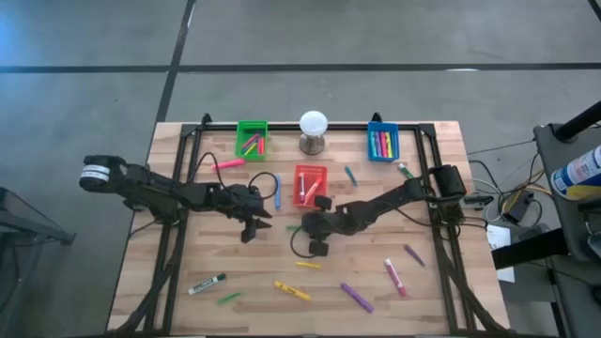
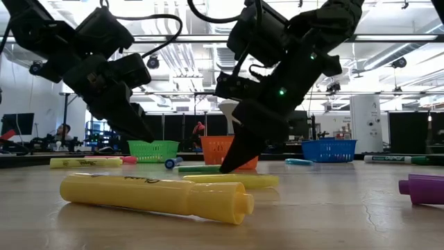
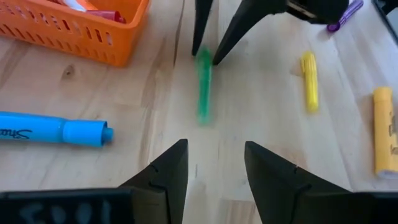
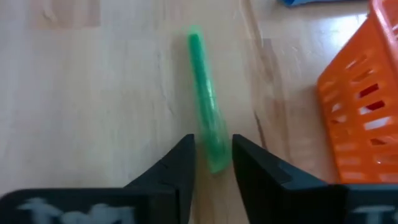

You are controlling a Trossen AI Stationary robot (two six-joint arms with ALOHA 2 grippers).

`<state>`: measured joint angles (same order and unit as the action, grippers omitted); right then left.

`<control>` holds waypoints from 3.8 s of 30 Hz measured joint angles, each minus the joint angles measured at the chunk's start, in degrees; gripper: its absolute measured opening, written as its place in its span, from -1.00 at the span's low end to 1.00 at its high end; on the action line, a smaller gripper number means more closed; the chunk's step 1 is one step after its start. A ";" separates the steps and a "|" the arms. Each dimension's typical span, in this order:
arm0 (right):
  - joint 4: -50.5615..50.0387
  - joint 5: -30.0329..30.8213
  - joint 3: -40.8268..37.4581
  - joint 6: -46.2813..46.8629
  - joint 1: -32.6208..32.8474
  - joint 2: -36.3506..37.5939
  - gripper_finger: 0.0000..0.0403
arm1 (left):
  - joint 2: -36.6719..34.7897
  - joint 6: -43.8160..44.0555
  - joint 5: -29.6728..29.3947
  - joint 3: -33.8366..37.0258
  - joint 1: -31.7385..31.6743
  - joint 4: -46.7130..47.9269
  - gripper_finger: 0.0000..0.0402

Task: Pick & Place Markers
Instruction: Put the top green pen into the green bin, then put the purple highlighter into the blue bin

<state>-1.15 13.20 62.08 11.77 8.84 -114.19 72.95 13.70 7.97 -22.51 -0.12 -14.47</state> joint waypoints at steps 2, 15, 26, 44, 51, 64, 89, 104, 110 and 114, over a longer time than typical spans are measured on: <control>0.02 0.00 0.07 -0.18 0.04 -0.09 -0.62 | -0.02 1.88 0.04 -0.16 0.00 0.03 -0.25; -0.13 3.40 5.99 -8.28 1.36 -0.17 -0.84 | 0.00 7.70 1.14 -1.26 0.88 0.25 -0.25; -0.37 3.23 10.16 -12.22 1.38 -0.15 -0.84 | 0.00 7.54 4.43 -1.62 1.86 -0.03 -0.25; -0.44 3.20 10.67 -11.29 1.61 -0.15 -0.72 | 0.02 8.09 2.70 -3.97 1.86 1.46 -0.85; -0.74 4.48 10.67 -9.08 2.05 0.20 -0.40 | -0.62 5.69 -1.37 -4.13 1.33 3.72 -0.85; -20.31 11.02 9.41 0.41 5.97 5.32 -0.25 | -12.60 1.06 -12.45 -6.48 -3.42 15.67 -0.85; -19.06 18.51 3.17 7.78 10.91 5.71 -0.81 | 0.86 -6.10 -14.88 -12.36 -42.34 18.08 -0.81; -16.90 18.51 2.19 7.71 11.08 5.71 -0.81 | -5.63 -9.35 -14.89 -16.70 -40.59 23.62 -0.56; -1.87 21.06 -3.46 6.55 11.02 5.71 -0.81 | -17.87 -7.67 -11.86 -9.21 -35.37 17.63 -0.86; 6.37 17.17 -7.59 7.47 9.92 5.70 -0.81 | -24.86 -7.05 -10.55 -1.26 -30.75 8.08 -0.99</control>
<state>5.23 30.36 54.50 19.24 18.76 -108.49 48.08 6.65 -2.59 -23.77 -30.87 -6.39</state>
